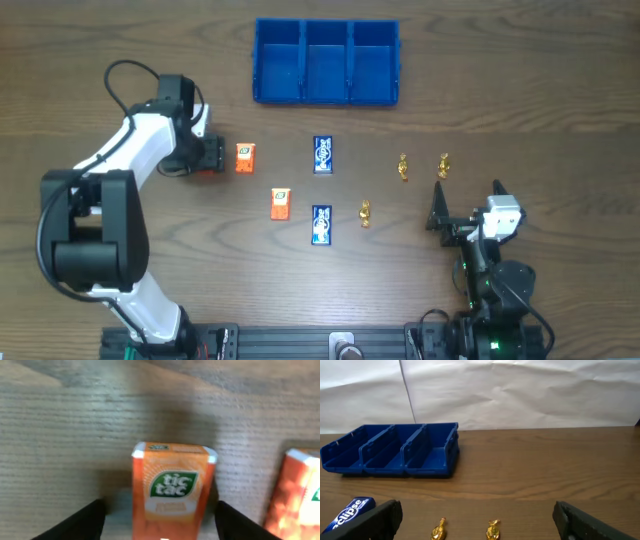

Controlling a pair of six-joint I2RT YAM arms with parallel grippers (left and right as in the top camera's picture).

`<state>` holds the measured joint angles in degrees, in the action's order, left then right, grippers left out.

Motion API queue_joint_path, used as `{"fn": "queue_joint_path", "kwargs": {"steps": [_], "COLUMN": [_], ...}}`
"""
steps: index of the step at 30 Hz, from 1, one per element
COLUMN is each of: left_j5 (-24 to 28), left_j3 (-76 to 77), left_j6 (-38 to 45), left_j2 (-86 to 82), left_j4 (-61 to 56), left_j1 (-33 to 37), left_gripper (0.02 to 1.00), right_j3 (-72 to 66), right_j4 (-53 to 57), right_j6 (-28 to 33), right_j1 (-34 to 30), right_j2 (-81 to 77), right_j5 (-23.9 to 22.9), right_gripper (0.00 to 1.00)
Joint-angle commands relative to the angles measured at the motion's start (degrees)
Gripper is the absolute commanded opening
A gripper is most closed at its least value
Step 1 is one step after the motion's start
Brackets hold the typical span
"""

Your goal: Sort Candies Into Trays

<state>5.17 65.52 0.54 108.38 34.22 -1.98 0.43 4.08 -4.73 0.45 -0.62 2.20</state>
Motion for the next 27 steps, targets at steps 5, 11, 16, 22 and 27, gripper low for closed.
{"fn": "queue_joint_path", "kwargs": {"steps": [5,11,16,22,27], "left_j5": [-0.87,-0.57,-0.24,-4.92,-11.17], "left_j3": [1.03,1.16,4.72,16.96,32.26], "left_j6": [-0.59,-2.62,-6.67,-13.22,-17.29], "left_j2": [1.55,1.55,1.2,-3.58,-4.92], "left_j4": [-0.52,-1.27,0.42,10.32,15.3], "left_j1": [0.09,0.09,-0.17,-4.28,-12.46], "left_gripper": [0.514,0.402,0.332,0.283,0.268], "right_j3": [0.02,0.02,0.02,0.02,0.02], "right_j4": [0.55,0.55,0.55,0.55,0.55], "right_j6": [0.72,0.72,0.72,0.72,0.72], "right_j1": [-0.57,-0.57,-0.57,-0.57,-0.57], "right_j2": [0.33,0.33,0.33,0.33,0.33], "right_j5": [0.48,0.48,0.48,0.48,0.48], "right_gripper": [0.998,0.998,0.998,0.996,0.998]}}
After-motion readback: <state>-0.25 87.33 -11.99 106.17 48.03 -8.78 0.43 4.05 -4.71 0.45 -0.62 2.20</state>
